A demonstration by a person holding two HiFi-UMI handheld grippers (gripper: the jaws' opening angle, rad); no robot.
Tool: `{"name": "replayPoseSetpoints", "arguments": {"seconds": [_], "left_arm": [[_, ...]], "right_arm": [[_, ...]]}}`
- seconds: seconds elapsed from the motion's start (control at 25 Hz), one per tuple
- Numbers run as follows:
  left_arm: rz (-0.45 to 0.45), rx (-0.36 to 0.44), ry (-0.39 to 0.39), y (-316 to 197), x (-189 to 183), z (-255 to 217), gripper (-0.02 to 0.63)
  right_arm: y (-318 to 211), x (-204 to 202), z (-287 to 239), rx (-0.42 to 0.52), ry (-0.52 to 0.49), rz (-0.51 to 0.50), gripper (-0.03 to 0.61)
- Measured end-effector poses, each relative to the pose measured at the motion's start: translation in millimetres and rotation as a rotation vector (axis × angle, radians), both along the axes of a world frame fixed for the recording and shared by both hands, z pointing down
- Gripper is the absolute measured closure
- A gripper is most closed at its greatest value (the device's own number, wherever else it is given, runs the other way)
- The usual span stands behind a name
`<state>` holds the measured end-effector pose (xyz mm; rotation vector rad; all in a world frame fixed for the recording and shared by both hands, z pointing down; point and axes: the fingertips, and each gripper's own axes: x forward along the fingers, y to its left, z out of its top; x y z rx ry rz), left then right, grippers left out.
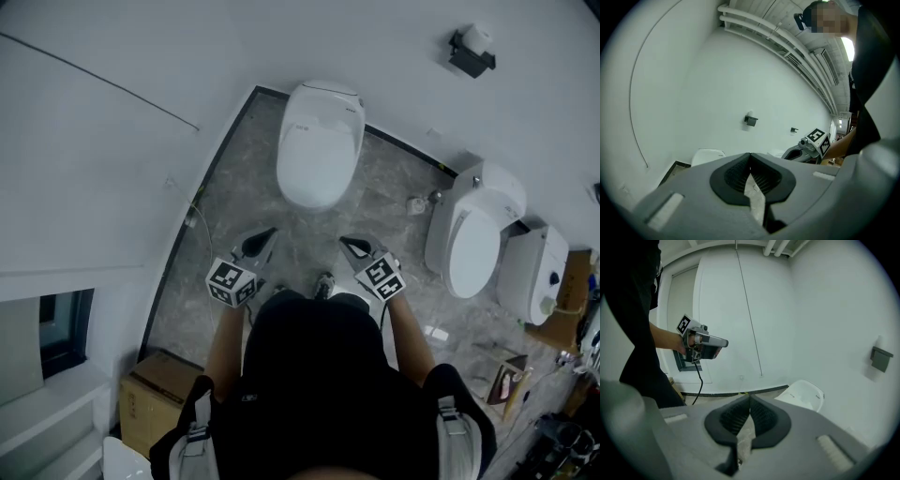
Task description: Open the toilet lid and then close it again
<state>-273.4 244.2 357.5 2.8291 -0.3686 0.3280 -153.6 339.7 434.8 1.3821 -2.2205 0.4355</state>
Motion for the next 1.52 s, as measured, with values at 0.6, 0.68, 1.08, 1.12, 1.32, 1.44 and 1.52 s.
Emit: {"name": "replayPoseSetpoints", "arguments": {"seconds": [0.6,0.68,1.08,1.12,1.32,1.44,1.52], "left_arm": [[-0.059,0.008,-0.016,29,34,7,0.603],[-0.062,0.003,-0.020,34,35,9,0.603],[-0.089,-0.037,-0.028,23,33,24,0.603],[-0.089,-0.043,-0.028,20,33,27,0.603],[-0.083,-0.068,-0.035,-6,37,38,0.603],[-0.074,-0.060,-0.026,-33,51,34,0.603],[-0.073,-0.058,-0.015,-50,60,31,0.603]], "right_arm": [[10,55,4,0.025,-0.007,-0.044,0.576],[12,60,2,0.029,-0.012,-0.039,0.575],[2,66,11,-0.002,-0.064,-0.016,0.575],[-1,66,13,-0.007,-0.060,-0.017,0.576],[-23,73,20,-0.034,-0.050,-0.004,0.575],[-41,88,19,-0.047,-0.072,0.026,0.575],[-53,95,18,-0.053,-0.068,0.029,0.575]]}}
